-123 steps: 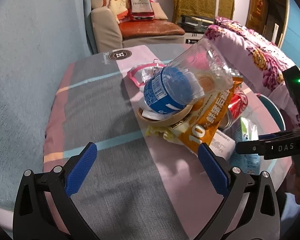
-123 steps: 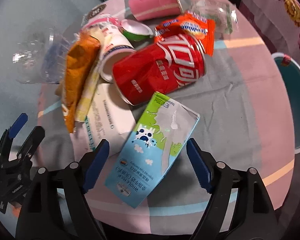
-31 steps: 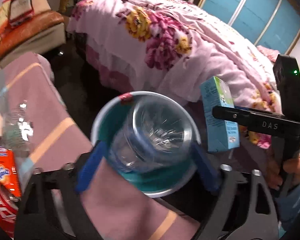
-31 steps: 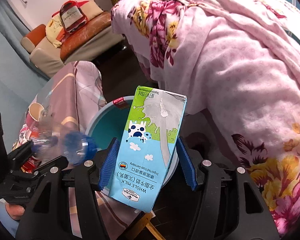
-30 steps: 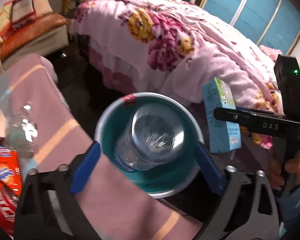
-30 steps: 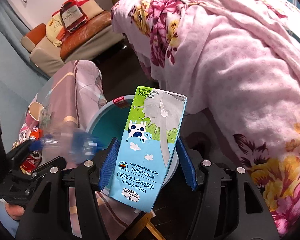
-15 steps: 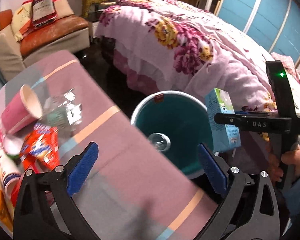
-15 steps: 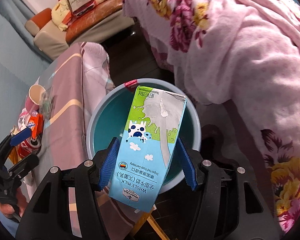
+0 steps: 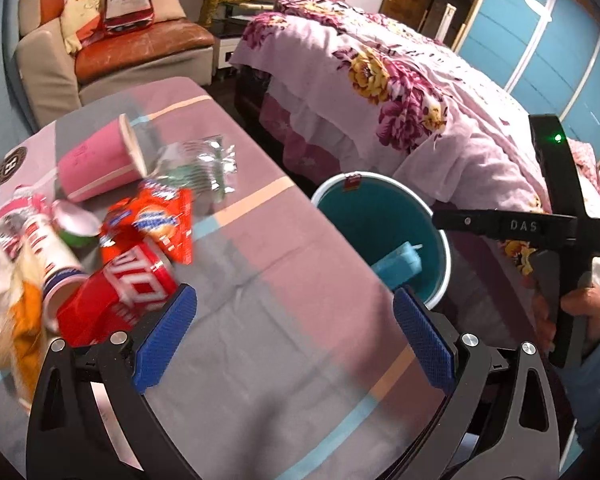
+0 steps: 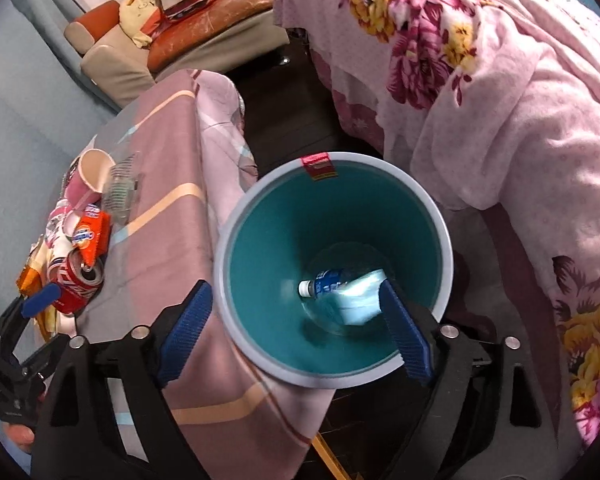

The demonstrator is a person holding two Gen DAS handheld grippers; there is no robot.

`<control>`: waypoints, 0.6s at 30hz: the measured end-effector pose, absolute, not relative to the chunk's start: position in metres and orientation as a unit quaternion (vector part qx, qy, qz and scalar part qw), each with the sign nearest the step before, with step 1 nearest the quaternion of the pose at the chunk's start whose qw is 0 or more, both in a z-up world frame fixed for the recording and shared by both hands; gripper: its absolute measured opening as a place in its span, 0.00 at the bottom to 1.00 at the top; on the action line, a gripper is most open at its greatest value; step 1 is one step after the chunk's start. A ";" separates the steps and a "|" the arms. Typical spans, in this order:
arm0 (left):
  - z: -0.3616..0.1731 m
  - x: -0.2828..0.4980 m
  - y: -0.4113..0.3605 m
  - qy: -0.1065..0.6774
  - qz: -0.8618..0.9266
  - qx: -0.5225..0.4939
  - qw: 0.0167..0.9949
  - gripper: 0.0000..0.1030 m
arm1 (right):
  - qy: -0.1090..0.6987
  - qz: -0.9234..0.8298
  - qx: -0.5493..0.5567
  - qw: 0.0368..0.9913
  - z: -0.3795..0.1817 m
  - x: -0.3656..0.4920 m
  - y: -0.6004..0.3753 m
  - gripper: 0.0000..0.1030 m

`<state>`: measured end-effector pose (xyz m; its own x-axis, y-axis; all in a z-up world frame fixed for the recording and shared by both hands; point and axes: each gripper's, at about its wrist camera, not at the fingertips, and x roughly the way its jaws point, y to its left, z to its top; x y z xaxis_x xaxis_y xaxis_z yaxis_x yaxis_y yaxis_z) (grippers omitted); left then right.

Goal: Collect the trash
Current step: 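Grasp the white medicine box with the left gripper while the right grasps the Coca-Cola can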

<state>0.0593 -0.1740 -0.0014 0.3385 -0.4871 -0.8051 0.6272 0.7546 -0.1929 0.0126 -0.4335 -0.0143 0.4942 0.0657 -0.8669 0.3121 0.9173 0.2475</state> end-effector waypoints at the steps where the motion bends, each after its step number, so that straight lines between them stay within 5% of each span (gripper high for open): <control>1: 0.000 0.057 -0.168 0.462 -0.340 0.072 0.816 0.96 | 0.498 -0.070 0.186 0.844 -0.013 0.012 -0.430 0.82; 18: 0.000 0.050 -0.058 0.477 -0.272 -0.003 0.835 0.96 | 0.535 0.026 0.029 0.844 0.004 0.020 -0.307 0.83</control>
